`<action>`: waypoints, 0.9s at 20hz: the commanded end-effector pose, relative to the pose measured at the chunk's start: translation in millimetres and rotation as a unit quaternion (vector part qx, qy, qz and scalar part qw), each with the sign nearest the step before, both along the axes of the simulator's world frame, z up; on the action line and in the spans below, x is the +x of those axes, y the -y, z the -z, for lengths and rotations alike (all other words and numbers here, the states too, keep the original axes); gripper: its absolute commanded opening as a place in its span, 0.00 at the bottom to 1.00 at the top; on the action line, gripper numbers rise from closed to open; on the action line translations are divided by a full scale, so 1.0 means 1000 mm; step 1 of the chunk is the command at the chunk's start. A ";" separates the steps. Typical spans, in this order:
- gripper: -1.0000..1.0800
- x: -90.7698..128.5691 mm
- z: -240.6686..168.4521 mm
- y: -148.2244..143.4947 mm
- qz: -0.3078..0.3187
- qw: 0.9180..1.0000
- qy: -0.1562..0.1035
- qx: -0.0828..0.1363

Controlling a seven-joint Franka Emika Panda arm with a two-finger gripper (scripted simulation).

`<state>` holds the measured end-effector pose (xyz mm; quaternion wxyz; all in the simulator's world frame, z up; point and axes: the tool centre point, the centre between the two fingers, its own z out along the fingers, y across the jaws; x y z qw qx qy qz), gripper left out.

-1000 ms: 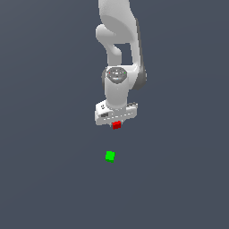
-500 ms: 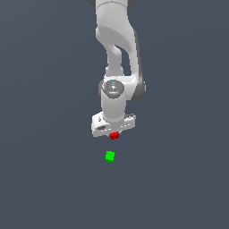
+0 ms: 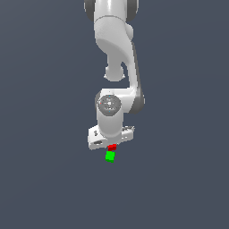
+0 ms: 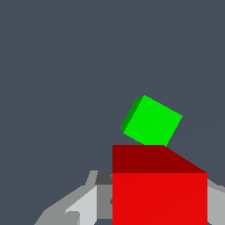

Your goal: Stack the red cube on top of the green cube.

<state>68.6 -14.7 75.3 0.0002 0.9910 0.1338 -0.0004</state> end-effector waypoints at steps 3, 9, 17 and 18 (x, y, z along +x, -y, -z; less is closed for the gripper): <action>0.00 0.018 0.004 0.004 0.000 1.000 0.000 0.000; 0.00 0.033 0.008 0.006 0.000 1.000 0.000 0.000; 0.00 0.039 0.010 0.007 0.000 1.000 0.000 0.000; 0.96 0.039 0.010 0.007 0.000 1.000 0.000 0.000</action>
